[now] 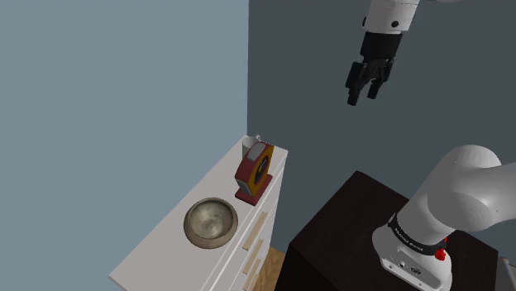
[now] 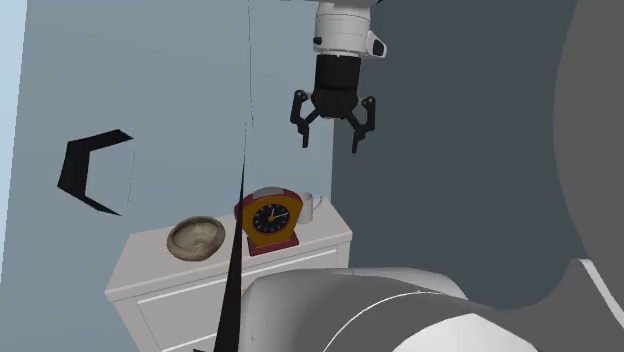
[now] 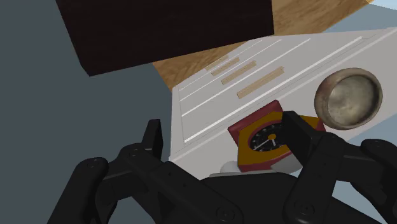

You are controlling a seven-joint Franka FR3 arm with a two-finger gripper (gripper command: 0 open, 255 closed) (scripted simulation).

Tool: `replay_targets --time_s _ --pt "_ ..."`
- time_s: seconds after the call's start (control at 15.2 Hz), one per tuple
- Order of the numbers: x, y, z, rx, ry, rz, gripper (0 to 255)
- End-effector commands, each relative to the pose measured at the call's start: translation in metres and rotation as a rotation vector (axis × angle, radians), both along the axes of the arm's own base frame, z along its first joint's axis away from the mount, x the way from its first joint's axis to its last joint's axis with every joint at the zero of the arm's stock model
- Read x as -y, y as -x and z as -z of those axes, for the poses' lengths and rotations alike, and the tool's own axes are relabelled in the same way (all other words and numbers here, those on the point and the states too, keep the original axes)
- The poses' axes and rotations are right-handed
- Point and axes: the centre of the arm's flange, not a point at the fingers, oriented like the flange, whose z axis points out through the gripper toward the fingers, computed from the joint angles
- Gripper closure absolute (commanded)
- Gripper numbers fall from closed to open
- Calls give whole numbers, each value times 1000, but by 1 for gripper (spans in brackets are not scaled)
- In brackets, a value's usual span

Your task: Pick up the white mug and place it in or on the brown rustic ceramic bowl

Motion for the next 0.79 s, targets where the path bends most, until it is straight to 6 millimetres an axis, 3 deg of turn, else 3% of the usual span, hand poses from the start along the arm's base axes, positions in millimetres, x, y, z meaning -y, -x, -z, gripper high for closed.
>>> replay_targets --time_s 0.0,0.73 --pt "0 0 0 0 0 0 0" --pt "-45 -92 97 45 38 50 0"
